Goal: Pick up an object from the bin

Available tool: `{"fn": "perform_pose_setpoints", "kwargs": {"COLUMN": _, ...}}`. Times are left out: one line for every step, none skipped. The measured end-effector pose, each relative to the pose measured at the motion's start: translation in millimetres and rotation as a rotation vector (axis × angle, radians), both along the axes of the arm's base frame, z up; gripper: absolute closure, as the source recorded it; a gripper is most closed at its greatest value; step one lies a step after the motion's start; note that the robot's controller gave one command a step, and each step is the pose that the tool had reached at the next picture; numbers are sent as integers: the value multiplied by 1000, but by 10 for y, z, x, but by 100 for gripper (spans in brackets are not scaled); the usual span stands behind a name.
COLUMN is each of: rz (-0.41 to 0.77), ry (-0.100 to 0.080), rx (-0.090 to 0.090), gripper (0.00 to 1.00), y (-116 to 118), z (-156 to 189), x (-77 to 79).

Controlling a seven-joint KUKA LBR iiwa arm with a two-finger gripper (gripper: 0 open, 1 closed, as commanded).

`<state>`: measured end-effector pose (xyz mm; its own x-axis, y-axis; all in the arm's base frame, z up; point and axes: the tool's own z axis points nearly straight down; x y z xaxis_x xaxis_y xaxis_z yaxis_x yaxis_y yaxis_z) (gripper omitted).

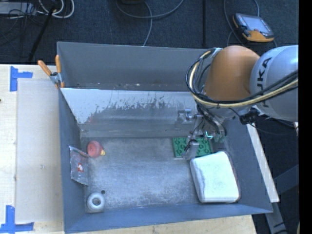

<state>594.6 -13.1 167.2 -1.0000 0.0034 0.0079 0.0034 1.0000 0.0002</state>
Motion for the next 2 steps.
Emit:
{"fn": "perform_pose_setpoints", "kwargs": {"rz": -53, "ry": -11, "rx": 0, "gripper": 0, "y": -833, "z": -992, "x": 138}}
{"fn": "perform_pose_setpoints", "kwargs": {"rz": -52, "ry": -10, "rx": 0, "gripper": 0, "y": -824, "z": -992, "x": 143}}
